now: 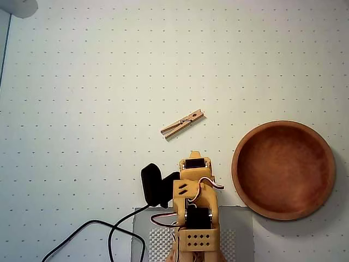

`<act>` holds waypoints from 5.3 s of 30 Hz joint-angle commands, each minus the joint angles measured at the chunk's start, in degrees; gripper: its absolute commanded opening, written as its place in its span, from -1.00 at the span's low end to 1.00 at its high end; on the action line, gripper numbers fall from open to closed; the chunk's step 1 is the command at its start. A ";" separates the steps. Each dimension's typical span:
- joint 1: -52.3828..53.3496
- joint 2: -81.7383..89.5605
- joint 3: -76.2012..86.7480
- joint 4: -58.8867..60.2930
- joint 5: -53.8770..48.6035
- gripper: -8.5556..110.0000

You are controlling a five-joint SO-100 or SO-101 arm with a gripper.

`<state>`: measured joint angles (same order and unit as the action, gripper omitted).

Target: Grasp a clothespin and put it in the bowl.

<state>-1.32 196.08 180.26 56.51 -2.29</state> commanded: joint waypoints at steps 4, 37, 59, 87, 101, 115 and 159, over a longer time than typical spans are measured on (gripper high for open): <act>-2.99 0.88 -1.14 -0.97 0.62 -0.91; -11.51 1.05 -2.11 -1.76 0.44 -0.91; -3.08 -30.06 -46.58 9.93 -21.71 -0.91; 1.85 -89.12 -87.89 22.06 -67.68 -0.91; -2.02 -110.92 -112.85 40.17 -64.25 -0.91; -6.42 -128.32 -130.08 46.05 -34.63 -0.91; -6.33 -141.24 -131.75 45.97 -25.31 -0.52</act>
<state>-8.09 53.17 51.94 100.90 -26.63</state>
